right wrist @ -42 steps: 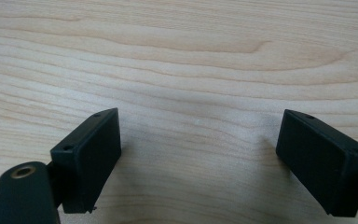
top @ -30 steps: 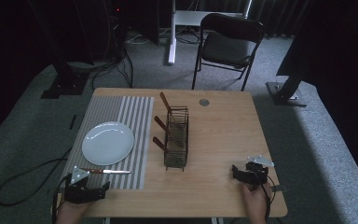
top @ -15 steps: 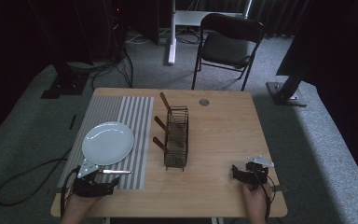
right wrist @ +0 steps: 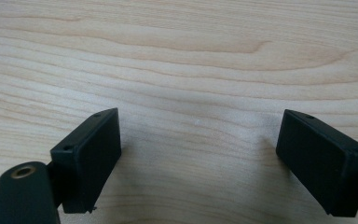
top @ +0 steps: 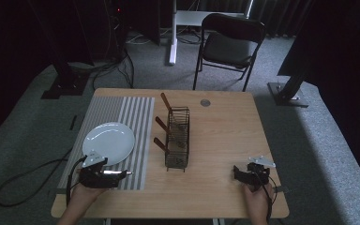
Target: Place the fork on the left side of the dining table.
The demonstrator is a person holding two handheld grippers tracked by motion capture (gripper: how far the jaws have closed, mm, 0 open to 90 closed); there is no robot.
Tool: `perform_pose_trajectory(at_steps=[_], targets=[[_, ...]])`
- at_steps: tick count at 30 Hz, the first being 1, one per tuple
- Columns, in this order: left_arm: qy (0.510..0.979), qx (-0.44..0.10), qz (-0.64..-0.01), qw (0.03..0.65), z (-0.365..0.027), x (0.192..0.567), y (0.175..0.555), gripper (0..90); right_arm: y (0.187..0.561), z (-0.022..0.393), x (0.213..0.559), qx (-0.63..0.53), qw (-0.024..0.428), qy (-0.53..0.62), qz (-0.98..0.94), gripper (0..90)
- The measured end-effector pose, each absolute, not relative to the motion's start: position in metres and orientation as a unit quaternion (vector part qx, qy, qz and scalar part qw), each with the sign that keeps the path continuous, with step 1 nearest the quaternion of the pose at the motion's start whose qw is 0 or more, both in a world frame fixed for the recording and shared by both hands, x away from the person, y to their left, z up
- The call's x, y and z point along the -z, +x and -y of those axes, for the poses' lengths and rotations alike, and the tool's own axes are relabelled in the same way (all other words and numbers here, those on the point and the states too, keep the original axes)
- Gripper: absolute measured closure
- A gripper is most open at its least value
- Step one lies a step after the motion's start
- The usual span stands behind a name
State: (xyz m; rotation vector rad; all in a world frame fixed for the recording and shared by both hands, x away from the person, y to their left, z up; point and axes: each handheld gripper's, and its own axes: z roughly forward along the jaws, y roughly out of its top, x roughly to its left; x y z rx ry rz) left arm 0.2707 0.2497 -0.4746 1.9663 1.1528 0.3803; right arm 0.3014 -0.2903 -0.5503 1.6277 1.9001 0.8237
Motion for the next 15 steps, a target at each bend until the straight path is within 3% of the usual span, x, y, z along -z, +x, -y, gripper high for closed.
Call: perform_pose_trajectory(at_steps=[15], targets=[[0.782,-0.164,-0.427,0.424,-0.228,0.436,0.295,3.1,0.301,0.290,0.550,-0.303,0.251,0.598,-0.699,13.5]])
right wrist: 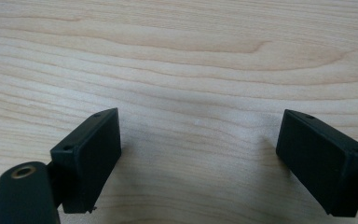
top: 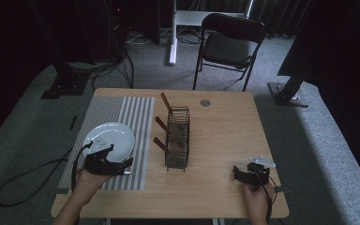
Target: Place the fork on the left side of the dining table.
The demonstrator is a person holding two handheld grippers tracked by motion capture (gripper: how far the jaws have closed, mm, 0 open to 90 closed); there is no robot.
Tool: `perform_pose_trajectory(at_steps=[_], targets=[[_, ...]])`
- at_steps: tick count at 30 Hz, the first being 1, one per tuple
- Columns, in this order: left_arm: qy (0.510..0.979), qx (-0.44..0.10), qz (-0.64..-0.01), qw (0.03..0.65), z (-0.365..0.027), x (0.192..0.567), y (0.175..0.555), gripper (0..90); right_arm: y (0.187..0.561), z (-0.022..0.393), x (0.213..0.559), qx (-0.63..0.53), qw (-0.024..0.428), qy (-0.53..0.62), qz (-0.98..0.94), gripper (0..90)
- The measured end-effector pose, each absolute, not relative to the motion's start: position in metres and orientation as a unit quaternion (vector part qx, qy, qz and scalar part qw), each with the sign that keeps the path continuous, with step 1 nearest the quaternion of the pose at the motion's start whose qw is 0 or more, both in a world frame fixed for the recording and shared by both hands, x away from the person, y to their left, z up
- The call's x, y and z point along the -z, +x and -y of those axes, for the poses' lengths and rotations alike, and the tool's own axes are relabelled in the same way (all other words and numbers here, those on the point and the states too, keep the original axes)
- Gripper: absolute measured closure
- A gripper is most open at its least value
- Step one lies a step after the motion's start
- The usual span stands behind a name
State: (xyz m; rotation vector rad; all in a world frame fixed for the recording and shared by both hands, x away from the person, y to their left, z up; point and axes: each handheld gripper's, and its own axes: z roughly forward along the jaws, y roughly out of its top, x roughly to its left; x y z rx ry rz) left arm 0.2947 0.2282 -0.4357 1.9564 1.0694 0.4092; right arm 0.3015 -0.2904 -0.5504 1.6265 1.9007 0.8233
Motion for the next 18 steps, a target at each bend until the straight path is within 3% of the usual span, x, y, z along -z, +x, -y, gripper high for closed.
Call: perform_pose_trajectory(at_steps=[18], targets=[[0.785,-0.174,-0.403,0.438,-0.207,0.403,0.320,4.0,0.301,0.290,0.550,-0.303,0.251,0.598,-0.698,13.5]])
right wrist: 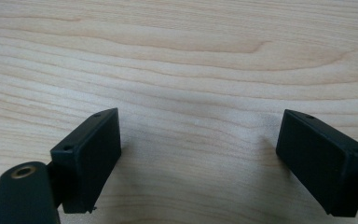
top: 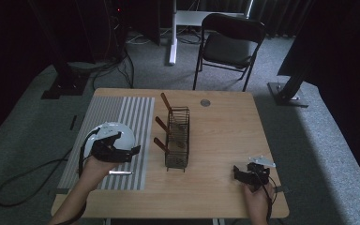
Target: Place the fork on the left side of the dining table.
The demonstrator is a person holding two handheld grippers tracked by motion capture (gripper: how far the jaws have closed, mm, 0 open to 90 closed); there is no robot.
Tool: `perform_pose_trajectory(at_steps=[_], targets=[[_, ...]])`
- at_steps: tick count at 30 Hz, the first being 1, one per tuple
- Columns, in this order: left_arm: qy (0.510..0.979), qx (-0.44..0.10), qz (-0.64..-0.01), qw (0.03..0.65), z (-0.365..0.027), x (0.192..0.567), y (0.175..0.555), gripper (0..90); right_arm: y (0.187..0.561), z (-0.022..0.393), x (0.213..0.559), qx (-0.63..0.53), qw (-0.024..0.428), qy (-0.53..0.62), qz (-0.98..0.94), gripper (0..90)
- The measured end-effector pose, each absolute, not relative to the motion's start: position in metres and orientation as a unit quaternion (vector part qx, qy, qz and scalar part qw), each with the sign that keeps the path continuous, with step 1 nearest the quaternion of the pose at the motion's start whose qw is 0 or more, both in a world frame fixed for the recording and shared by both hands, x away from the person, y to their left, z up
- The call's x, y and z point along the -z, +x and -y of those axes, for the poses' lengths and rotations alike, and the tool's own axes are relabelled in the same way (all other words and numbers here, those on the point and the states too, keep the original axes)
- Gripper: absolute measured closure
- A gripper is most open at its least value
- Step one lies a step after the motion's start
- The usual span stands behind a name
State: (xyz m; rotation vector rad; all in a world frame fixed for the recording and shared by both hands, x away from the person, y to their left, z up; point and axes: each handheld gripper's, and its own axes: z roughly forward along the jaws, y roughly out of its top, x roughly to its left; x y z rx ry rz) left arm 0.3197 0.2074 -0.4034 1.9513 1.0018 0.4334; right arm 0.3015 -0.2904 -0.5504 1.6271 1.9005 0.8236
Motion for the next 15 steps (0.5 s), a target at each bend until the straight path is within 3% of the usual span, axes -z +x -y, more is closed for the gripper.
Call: perform_pose_trajectory(at_steps=[15], targets=[[0.779,-0.161,-0.391,0.463,-0.187,0.369,0.350,3.9,0.301,0.290,0.550,-0.303,0.252,0.597,-0.698,13.5]])
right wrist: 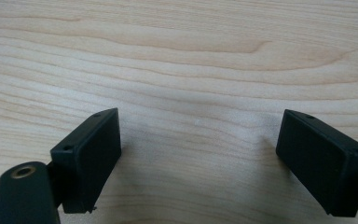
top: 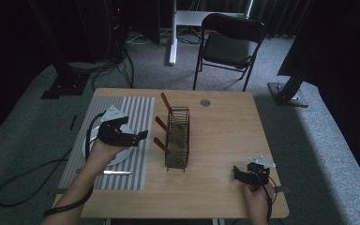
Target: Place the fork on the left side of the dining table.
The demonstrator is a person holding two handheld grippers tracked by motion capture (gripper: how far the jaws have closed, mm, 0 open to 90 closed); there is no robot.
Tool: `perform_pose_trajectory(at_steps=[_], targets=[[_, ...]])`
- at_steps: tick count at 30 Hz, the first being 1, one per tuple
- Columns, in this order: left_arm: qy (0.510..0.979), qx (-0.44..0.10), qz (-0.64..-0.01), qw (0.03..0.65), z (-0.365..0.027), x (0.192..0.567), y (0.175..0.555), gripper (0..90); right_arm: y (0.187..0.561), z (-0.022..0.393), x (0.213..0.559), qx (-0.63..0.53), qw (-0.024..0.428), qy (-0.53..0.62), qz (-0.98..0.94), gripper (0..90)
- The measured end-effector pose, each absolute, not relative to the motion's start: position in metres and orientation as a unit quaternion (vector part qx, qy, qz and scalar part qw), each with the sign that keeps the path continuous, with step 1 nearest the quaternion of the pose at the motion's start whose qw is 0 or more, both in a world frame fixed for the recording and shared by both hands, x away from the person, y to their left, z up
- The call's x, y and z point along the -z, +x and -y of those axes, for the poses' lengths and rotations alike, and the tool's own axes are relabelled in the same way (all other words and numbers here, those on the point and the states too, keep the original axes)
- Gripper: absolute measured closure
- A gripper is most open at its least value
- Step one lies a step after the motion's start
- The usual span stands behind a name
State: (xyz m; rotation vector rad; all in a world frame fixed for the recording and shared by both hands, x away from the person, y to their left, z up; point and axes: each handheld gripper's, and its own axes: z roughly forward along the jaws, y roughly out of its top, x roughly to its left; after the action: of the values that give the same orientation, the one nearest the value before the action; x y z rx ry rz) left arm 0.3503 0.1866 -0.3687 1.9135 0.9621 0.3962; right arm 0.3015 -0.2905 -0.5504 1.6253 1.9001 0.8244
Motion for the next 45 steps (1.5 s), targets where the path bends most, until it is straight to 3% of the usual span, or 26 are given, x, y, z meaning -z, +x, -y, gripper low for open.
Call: perform_pose_trajectory(at_steps=[8,25,26,29,30,32,34,38,45], targets=[[0.783,-0.176,-0.394,0.448,-0.169,0.370,0.367,4.1,0.302,0.290,0.550,-0.303,0.252,0.598,-0.698,13.5],[0.786,-0.145,-0.406,0.443,-0.146,0.392,0.396,7.6,0.301,0.290,0.550,-0.303,0.251,0.598,-0.698,13.5],[0.784,-0.140,-0.405,0.450,-0.146,0.393,0.397,16.4,0.301,0.290,0.550,-0.303,0.251,0.598,-0.698,13.5],[0.771,-0.119,-0.419,0.464,-0.146,0.398,0.401,17.5,0.301,0.290,0.550,-0.303,0.251,0.598,-0.698,13.5],[0.769,-0.114,-0.421,0.468,-0.147,0.399,0.402,25.2,0.301,0.290,0.550,-0.303,0.251,0.598,-0.698,13.5],[0.766,-0.103,-0.421,0.475,-0.147,0.402,0.403,28.7,0.301,0.290,0.550,-0.303,0.251,0.598,-0.698,13.5],[0.769,-0.098,-0.416,0.476,-0.145,0.404,0.404,37.8,0.301,0.290,0.550,-0.303,0.251,0.598,-0.698,13.5],[0.774,-0.096,-0.413,0.470,-0.141,0.409,0.404,38.1,0.301,0.290,0.550,-0.303,0.251,0.598,-0.698,13.5],[0.777,-0.091,-0.407,0.471,-0.136,0.415,0.404,49.4,0.301,0.290,0.550,-0.303,0.251,0.598,-0.698,13.5]])
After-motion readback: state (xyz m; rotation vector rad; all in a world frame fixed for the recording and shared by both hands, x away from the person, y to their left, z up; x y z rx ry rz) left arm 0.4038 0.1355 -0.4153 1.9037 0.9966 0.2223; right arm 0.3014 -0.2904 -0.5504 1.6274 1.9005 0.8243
